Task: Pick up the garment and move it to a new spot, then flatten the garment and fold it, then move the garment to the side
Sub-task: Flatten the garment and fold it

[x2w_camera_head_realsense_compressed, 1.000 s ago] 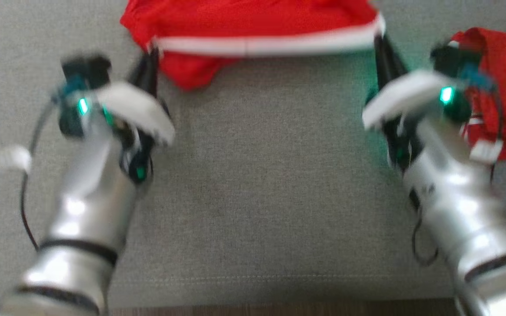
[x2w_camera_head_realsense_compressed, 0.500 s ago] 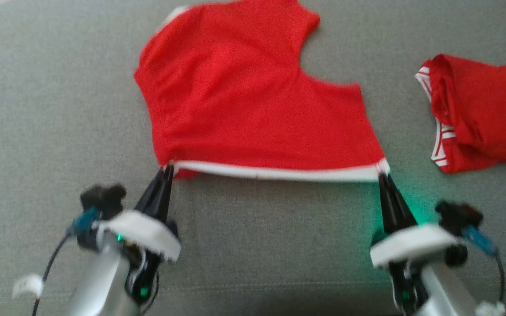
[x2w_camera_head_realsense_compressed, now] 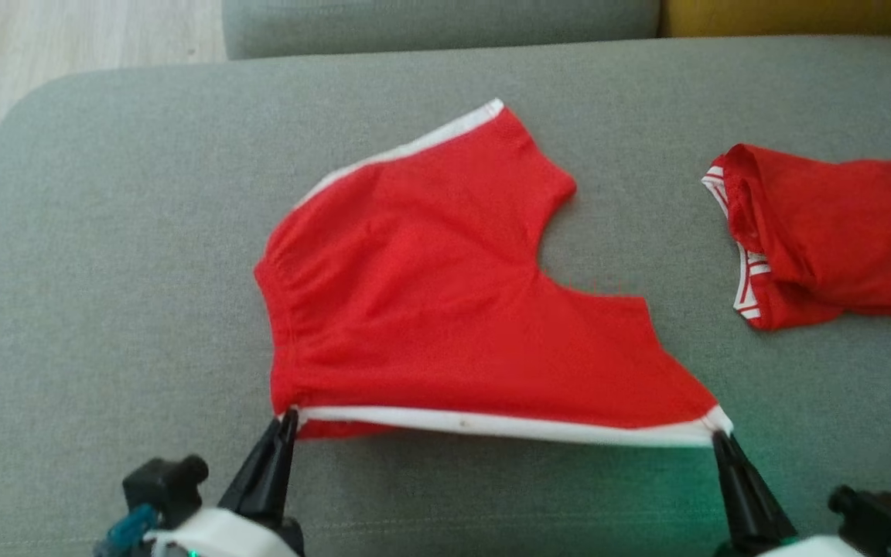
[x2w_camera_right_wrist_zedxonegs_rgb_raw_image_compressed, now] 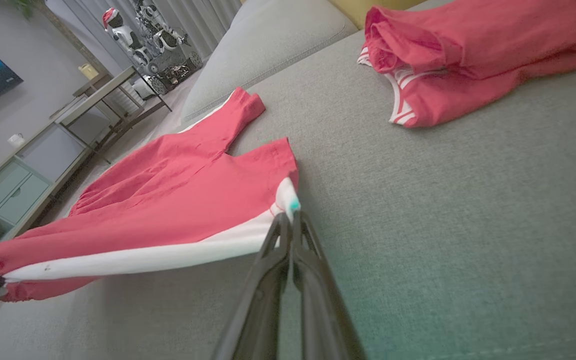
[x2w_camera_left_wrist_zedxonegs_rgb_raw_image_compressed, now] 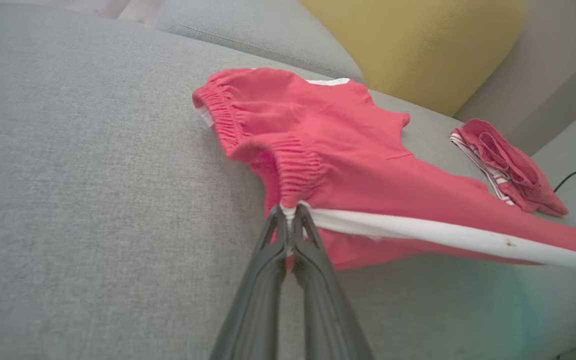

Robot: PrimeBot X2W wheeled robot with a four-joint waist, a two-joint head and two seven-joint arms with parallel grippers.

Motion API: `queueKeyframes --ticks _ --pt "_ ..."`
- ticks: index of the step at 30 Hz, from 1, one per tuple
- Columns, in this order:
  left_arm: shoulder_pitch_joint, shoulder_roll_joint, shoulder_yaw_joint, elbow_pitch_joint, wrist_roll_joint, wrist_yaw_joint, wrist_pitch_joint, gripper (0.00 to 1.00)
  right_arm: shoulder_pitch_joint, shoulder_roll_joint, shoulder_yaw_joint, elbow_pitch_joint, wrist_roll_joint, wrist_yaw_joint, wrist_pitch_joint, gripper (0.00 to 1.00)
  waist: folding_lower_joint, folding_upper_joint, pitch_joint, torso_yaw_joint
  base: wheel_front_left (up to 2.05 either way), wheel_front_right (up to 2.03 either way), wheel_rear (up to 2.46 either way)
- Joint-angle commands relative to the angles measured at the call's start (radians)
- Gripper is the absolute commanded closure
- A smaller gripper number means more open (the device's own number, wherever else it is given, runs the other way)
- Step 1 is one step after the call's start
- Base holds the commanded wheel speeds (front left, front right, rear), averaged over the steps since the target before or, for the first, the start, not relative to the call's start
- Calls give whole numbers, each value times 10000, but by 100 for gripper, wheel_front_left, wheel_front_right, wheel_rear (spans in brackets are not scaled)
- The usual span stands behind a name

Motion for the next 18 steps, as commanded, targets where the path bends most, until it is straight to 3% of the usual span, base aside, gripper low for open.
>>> queueKeyframes --ticks 1,9,18 --pt "-34 314 563 -644 -110 229 91 100 18 -120 -119 -552 -64 -7 104 100 1 -1 -107 12 0 0 0" --pt "819 624 611 -2108 -297 634 960 100 384 -120 -652 -1297 -142 -7 614 100 1 -1 -307 41 0 0 0" --pt "-356 749 702 -1902 -476 483 1387 100 -2003 -120 -679 -584 -822 -7 922 100 1 -1 153 203 0 0 0"
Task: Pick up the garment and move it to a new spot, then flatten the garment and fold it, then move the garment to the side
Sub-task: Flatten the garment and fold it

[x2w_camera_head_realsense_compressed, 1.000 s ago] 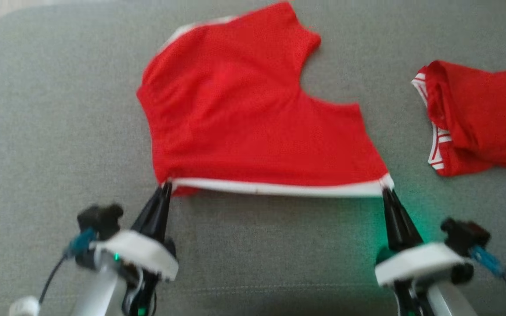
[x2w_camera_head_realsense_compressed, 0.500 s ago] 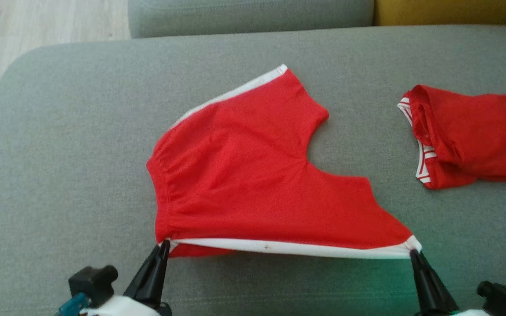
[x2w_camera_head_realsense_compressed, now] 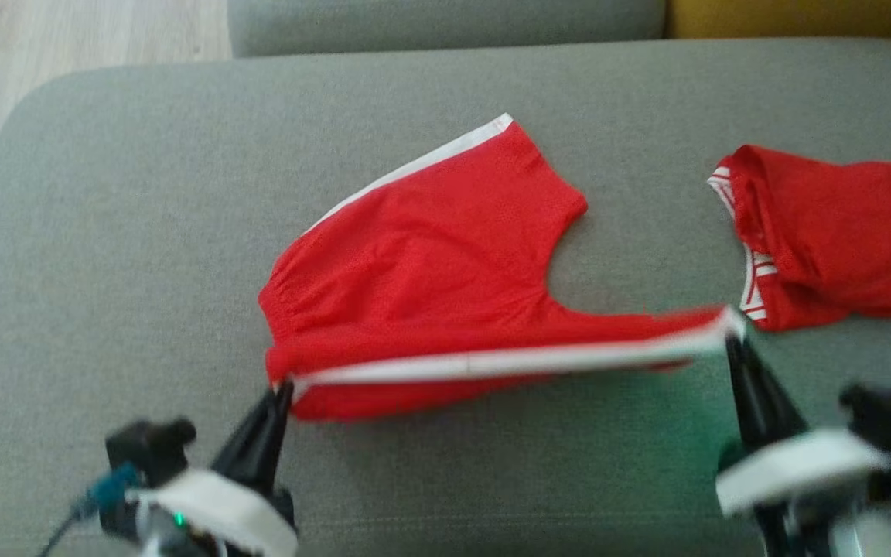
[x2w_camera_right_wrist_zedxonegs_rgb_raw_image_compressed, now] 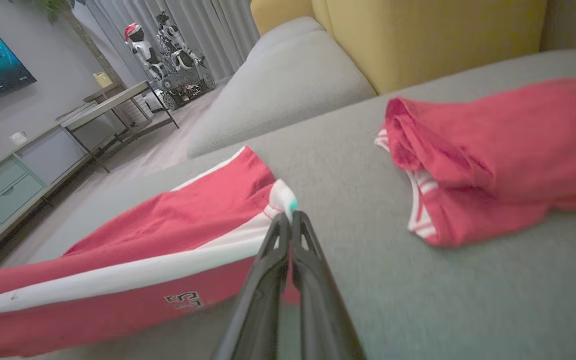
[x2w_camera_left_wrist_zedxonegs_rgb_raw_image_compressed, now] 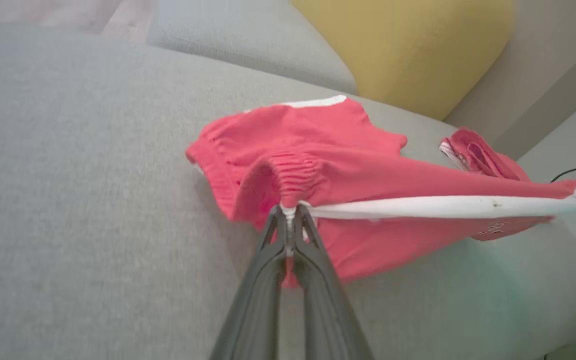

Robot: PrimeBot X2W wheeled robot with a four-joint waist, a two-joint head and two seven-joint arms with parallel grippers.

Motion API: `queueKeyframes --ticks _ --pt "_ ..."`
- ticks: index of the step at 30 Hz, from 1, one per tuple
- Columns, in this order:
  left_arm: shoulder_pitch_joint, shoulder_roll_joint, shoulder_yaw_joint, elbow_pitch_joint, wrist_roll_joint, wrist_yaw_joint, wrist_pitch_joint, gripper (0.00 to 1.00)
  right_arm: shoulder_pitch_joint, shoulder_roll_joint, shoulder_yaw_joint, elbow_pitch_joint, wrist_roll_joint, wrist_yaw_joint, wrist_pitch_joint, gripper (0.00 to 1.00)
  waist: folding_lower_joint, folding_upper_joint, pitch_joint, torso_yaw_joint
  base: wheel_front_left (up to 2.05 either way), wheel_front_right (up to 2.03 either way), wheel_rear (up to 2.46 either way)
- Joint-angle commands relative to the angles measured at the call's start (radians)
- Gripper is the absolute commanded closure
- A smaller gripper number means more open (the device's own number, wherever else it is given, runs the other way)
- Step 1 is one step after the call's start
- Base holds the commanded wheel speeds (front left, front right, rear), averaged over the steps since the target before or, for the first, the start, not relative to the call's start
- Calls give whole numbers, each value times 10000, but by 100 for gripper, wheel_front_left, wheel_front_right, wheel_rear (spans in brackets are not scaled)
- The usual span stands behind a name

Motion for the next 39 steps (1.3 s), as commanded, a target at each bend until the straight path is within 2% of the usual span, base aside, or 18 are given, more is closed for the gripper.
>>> queueKeyframes --ticks 1,8,18,24,30,31,32,33,39 --pt "-656 255 617 -205 -105 60 17 100 -635 -193 43 -250 -105 -9 11 100 1 -1 247 118 0 0 0" --pt "-2385 55 542 555 -531 -444 313 100 -3985 -193 636 1618 -629 -9 397 100 1 -1 1181 613 0 0 0" --pt "-4761 -482 296 2176 -861 -929 249 100 -8429 -272 1369 5726 -649 -9 -23 100 1 -1 2437 1347 0 0 0" --pt "-5741 -786 205 3346 -967 -1110 -267 100 -10215 -264 1838 7907 -503 -9 -788 100 1 -1 2923 1592 0 0 0" --pt "-6542 -973 -20 4436 -1100 -1255 -599 100 -11293 -240 2339 9503 -197 -9 -1598 100 1 -1 3206 1674 0 0 0" --pt "-6640 -979 -75 4605 -1125 -1275 -612 65 -11417 -234 2439 9721 -144 -9 -1714 70 1 -1 3238 1653 0 0 0" --pt "-6718 -971 -110 4748 -1154 -1291 -639 20 -11529 -226 2591 9874 -78 -9 -1855 0 1 -1 3271 1610 0 0 0" --pt "-6782 -967 -128 4861 -1196 -1305 -693 0 -11623 -218 2743 10016 5 -9 -1971 0 1 -1 3305 1571 0 0 0" --pt "-6885 -918 -214 5294 -1283 -1344 -1095 0 -11798 -199 3446 10364 526 -9 -2708 0 1 -1 3282 1450 0 0 0"
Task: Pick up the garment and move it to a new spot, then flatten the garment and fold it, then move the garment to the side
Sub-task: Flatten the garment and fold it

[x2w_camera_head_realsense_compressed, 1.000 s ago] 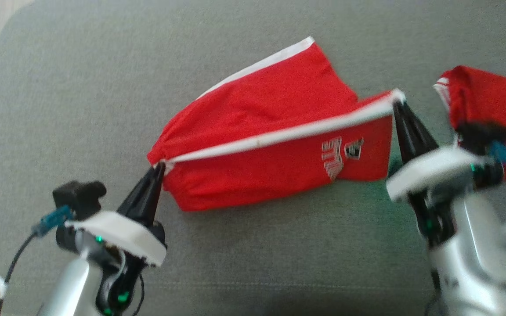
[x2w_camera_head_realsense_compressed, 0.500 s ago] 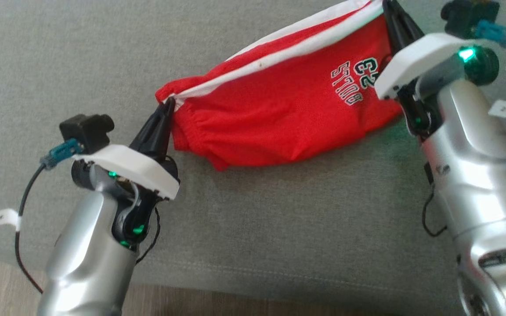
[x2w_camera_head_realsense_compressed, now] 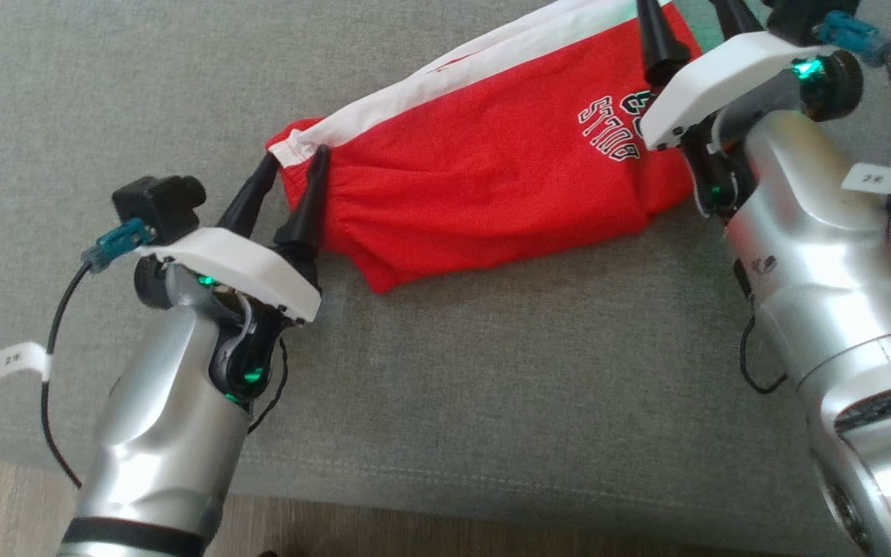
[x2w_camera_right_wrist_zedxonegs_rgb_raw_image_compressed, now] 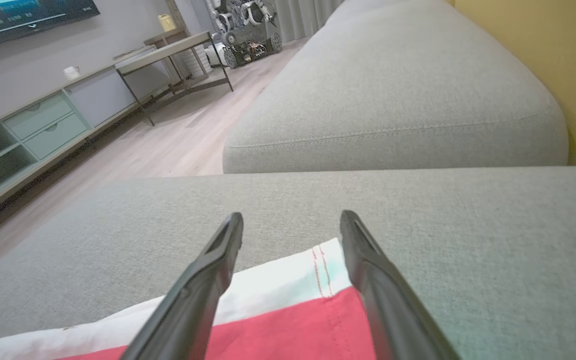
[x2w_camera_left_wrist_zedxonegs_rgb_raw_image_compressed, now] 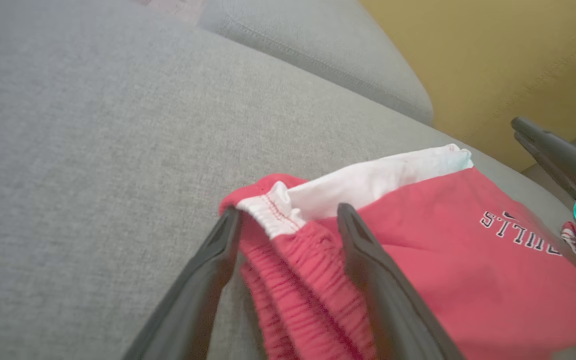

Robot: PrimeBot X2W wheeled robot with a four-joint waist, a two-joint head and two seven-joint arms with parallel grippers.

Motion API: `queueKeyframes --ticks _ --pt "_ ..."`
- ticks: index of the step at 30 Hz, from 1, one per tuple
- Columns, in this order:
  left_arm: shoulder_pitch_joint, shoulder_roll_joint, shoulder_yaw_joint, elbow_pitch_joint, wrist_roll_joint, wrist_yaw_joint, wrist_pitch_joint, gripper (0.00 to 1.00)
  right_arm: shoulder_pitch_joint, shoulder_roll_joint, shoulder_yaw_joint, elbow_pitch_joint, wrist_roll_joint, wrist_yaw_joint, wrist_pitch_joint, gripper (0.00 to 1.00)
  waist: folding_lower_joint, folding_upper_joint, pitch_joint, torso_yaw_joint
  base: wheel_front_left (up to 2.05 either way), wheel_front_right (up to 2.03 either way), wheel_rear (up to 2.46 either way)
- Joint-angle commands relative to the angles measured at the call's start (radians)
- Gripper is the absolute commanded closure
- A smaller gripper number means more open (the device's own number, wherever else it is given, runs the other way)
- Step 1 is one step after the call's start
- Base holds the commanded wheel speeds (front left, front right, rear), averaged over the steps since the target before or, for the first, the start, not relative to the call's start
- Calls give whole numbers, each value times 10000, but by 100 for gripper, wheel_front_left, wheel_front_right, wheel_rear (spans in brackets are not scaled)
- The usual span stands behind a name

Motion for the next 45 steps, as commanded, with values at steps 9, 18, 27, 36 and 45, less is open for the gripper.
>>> queueKeyframes --ticks 9,18,27,36,45 --pt "493 643 669 -910 987 1063 -1227 0 578 -14 479 -1603 -412 -7 -662 0 -1 0 -472 -355 0 0 0" --pt "1713 770 1522 -3264 2385 1840 -1311 0 2992 -137 -1013 -4525 -2138 -7 -668 0 -1 0 -986 -644 0 0 0" --pt "2752 837 1779 -4170 2991 1924 -1313 0 5483 121 -1866 -6887 -2895 -7 -409 0 -1 0 -1445 -913 0 0 0" --pt "3640 800 1691 -4378 3265 1964 -1314 0 7507 212 -2207 -8860 -3177 -7 601 0 -1 0 -1778 -898 0 0 0" --pt "3839 798 1678 -4400 3343 1989 -1314 0 8251 233 -2329 -9872 -3162 -7 1168 0 -1 0 -1873 -900 0 0 0"
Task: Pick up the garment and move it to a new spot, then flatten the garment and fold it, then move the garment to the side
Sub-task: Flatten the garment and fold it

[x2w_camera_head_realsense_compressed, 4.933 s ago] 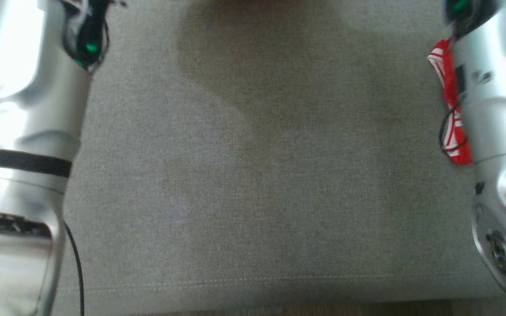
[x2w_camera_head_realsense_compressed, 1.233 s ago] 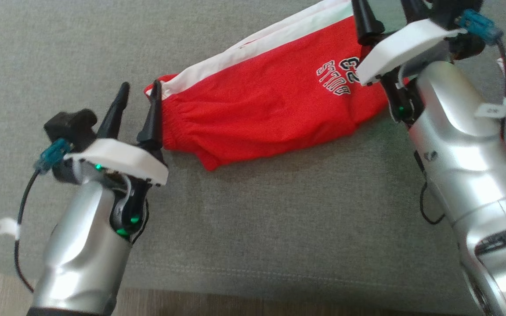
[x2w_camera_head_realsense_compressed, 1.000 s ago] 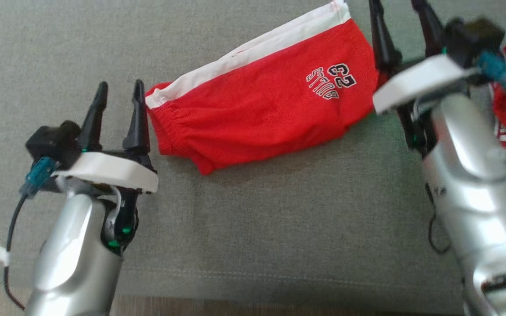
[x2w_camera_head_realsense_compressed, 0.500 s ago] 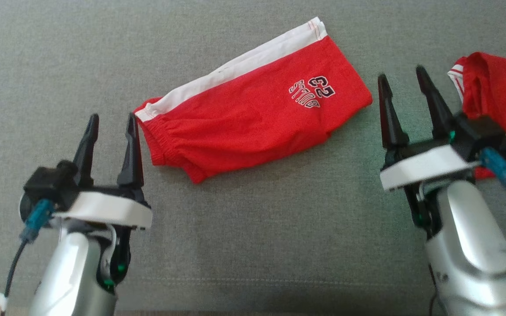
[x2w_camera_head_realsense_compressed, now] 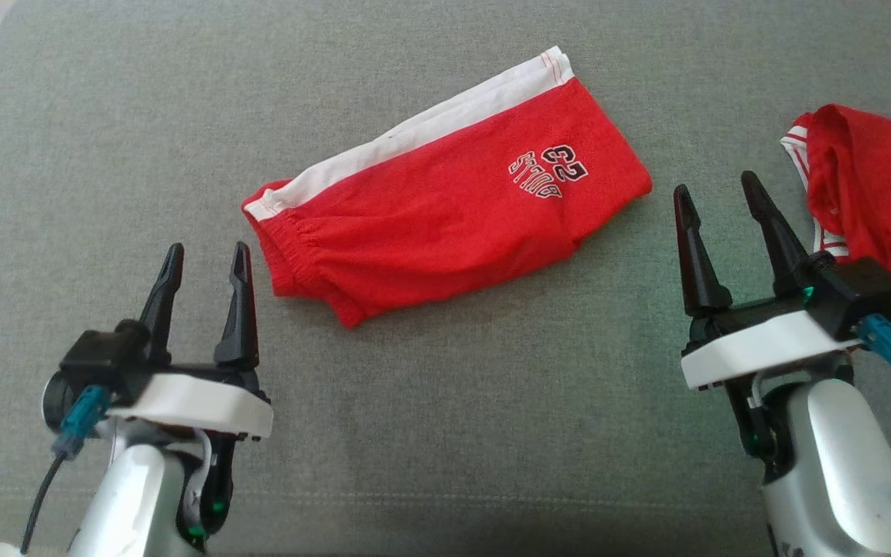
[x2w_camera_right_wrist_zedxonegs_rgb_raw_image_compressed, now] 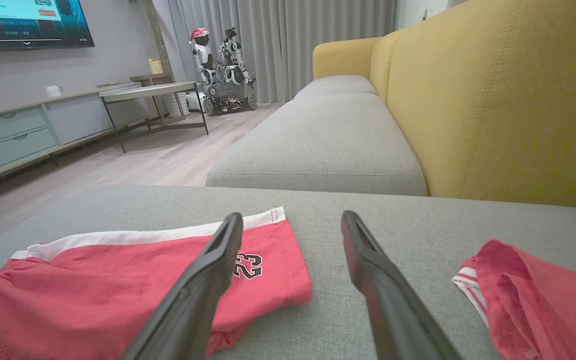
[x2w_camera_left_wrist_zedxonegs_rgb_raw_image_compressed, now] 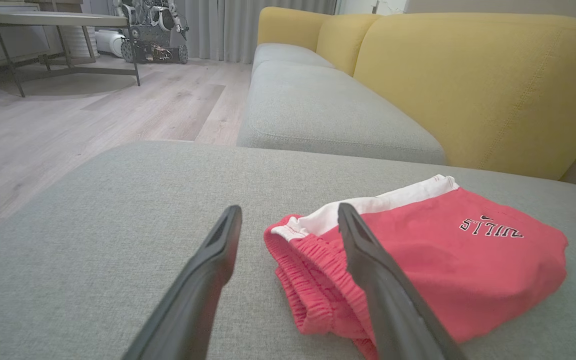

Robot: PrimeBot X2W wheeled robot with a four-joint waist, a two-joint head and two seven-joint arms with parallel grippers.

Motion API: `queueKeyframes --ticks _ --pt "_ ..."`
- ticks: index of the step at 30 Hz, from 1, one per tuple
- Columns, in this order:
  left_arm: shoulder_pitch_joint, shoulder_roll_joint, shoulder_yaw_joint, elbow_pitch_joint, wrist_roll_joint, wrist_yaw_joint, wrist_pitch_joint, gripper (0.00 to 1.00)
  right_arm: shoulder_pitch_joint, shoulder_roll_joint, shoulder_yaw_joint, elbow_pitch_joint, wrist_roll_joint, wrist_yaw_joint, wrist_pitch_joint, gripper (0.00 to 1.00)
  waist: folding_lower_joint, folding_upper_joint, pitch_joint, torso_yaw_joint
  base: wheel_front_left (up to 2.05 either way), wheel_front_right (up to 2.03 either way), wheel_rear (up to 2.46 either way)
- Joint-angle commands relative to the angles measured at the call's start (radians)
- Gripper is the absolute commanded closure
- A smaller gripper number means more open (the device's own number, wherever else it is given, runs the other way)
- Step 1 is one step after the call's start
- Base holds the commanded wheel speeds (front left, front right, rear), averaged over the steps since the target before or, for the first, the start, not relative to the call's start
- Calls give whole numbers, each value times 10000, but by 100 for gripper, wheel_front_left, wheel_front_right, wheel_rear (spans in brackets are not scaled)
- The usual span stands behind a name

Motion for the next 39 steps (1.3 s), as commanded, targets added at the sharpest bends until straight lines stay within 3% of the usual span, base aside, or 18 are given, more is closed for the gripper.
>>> queueKeyframes --ticks 1,18,22,31,38,39 --pt "-212 231 316 -358 120 42 -120 0 -9 88 188 -433 0 -7 53 0 0 0 5 -3 0 0 0" --pt "-685 197 304 -470 197 -79 -120 0 -733 90 84 -346 -104 -7 351 0 0 0 592 201 0 0 0" --pt "-993 124 271 -497 237 -168 -120 0 -1721 89 95 532 -210 -7 415 0 0 0 940 364 0 0 0" --pt "-1470 -133 213 -374 373 -436 -120 0 -3705 44 -94 3956 -397 -7 1320 0 0 0 1491 775 0 0 0" --pt "-1584 -195 361 -281 494 -556 -120 0 -4257 79 -200 5315 -129 -7 1985 0 0 0 1645 754 0 0 0" --pt "-1590 -193 393 -270 508 -569 -120 0 -4268 82 -136 5411 -62 -7 2005 27 0 0 1638 729 0 0 0"
